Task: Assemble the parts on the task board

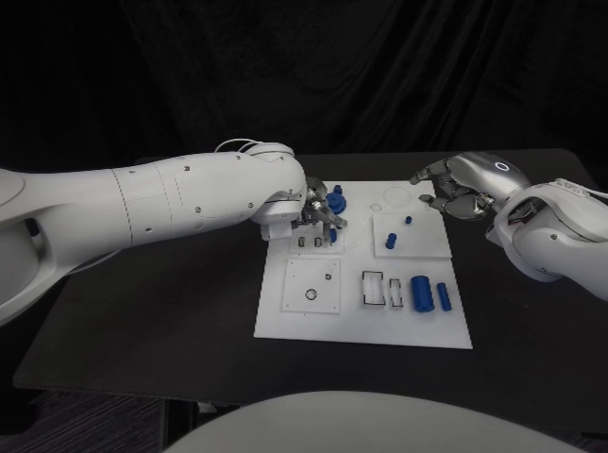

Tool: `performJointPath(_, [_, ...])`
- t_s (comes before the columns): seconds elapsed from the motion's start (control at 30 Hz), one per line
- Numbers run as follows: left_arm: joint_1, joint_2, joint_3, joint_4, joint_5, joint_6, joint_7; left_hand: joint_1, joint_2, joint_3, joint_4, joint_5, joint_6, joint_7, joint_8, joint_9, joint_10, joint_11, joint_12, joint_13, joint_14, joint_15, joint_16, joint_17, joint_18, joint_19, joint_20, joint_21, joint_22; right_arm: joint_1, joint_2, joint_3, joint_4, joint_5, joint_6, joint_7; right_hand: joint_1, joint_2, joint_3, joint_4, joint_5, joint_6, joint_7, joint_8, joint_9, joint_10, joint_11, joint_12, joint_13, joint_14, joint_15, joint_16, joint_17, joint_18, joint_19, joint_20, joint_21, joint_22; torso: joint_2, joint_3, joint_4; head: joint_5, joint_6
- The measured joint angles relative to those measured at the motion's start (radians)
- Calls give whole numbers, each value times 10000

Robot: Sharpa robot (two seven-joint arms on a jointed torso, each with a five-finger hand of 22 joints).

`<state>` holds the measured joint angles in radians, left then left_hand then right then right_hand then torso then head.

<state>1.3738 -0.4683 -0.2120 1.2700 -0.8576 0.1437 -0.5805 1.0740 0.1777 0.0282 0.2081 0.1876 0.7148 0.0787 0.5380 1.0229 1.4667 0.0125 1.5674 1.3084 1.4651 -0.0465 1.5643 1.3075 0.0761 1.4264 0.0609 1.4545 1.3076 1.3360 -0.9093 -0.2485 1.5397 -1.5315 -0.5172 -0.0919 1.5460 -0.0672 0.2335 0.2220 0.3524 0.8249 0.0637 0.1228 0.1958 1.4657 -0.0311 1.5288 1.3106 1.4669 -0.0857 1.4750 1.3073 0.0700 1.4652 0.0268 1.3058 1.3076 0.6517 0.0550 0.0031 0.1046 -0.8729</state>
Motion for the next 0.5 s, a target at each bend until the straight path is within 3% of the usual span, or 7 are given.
performJointPath(0.27, [-108, 24, 3, -128, -5, -112, 141, 40, 40, 129, -129, 86, 36, -36, -115, 146, 0, 0, 0, 1, 0, 0, 0, -1, 0, 0, 0, -40, -1, -5, -1, 0, -15, 65, 7, -4, 0, 0, 0, 0, 0, 37, 37, 0, -14, 0, 0, 1, -7, 0, 0, 0, 0, 1, 0, 1, 0, 4, -12, 1, 2, -97, 4])
performJointPath(0.5, [-169, 68, 2, -222, -8, -118, 174, 40, 40, 210, -210, 124, 36, -35, -176, 207, -35, -33, 0, 0, 0, 1, 0, -1, 0, -1, 0, -40, -2, -16, 10, 0, -32, 91, 17, -7, 0, 0, 27, 28, 0, 37, 37, 0, -13, -1, 0, -37, -6, 0, 0, 0, 0, 1, 0, 0, 0, 3, -11, 5, 2, -90, 5])
